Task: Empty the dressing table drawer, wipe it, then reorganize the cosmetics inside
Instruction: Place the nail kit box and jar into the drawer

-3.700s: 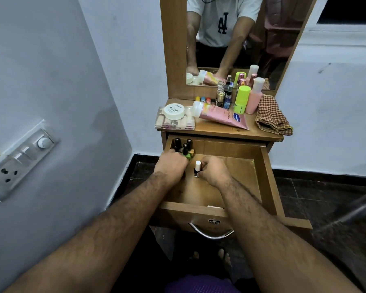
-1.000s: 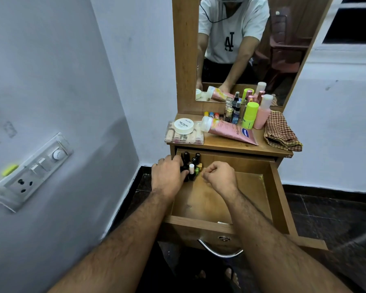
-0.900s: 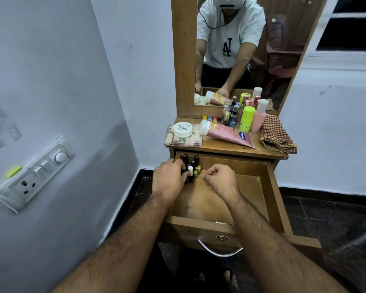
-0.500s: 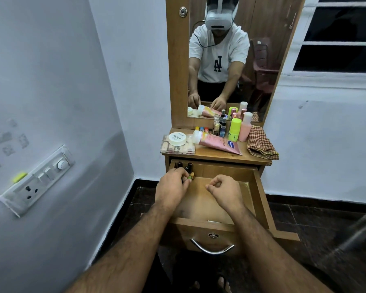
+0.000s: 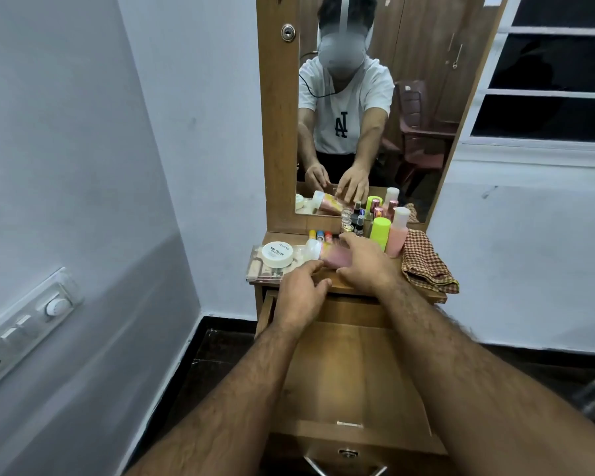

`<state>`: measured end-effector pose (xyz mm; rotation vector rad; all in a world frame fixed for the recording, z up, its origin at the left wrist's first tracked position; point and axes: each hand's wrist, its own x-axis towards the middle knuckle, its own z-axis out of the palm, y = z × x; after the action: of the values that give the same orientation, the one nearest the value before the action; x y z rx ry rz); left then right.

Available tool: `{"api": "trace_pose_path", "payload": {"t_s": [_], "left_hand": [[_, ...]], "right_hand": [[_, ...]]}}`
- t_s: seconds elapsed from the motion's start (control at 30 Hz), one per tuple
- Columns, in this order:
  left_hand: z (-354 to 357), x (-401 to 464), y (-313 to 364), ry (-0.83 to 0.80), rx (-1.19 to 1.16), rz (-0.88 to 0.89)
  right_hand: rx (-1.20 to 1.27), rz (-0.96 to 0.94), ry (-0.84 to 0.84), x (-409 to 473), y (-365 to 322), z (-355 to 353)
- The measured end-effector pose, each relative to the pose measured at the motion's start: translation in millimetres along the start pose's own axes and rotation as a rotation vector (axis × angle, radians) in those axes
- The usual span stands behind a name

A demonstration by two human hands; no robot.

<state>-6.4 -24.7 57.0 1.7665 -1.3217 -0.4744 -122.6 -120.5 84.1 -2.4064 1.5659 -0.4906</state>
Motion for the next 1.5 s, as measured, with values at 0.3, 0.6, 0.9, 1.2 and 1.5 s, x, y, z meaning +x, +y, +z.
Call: {"api": "trace_pose_path", "payload": {"t_s": [0.3,0.6,0.9,1.2,1.5], "left_hand": [[1.8,3.1,-17.3,0.045,0.029,0.0],[-18.6,0.8,-19.8,0.252,0.079,-0.052],[-60.2,39.3,-45.8,0.337,0.332,-0.167],[-58.8,52.4,-61.6,0.218,0.271,-0.148],[-48.4,43.6,-41.2,0.216,0.166,0.0]], "right_hand": [[-0.139,-0.032,-0.038,14.8,16.2,2.7],[-0.091,-0.041,-0.051,8.4,15.6,1.5],[0.056,-0.183,0.053,25.0,-55.6,11.5],[-0.105,-0.204,-0.155,43.9,-84.8,36.7],[0.098,-0.123,-0.023,30.1,-60.0,15.3]]}}
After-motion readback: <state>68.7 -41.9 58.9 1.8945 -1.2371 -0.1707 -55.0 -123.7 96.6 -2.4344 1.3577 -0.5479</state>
